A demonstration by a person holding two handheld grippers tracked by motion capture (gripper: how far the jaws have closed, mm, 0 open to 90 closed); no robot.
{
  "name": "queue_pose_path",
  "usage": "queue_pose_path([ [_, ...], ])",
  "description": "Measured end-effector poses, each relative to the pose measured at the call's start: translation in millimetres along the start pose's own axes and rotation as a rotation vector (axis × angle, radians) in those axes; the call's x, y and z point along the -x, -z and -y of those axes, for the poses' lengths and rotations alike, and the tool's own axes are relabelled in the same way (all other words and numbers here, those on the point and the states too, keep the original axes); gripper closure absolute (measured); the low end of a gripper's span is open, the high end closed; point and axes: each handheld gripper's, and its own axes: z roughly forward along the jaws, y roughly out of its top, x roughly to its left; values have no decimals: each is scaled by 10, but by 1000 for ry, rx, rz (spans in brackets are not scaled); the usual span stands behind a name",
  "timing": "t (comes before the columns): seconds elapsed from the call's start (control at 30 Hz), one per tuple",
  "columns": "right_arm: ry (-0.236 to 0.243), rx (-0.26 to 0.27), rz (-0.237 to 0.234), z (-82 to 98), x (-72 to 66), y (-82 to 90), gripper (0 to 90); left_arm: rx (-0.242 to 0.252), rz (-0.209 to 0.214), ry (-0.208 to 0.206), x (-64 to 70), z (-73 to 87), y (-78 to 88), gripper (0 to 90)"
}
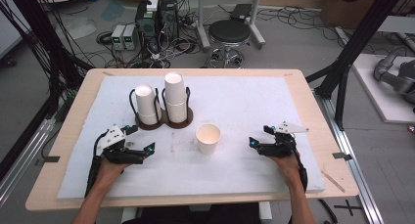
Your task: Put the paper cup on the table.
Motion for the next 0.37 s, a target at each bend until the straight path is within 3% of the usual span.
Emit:
queue_pose_path([
  [0.37, -4, 6, 3, 3, 12, 5, 176, 1, -5, 12, -7, 0, -3, 18],
])
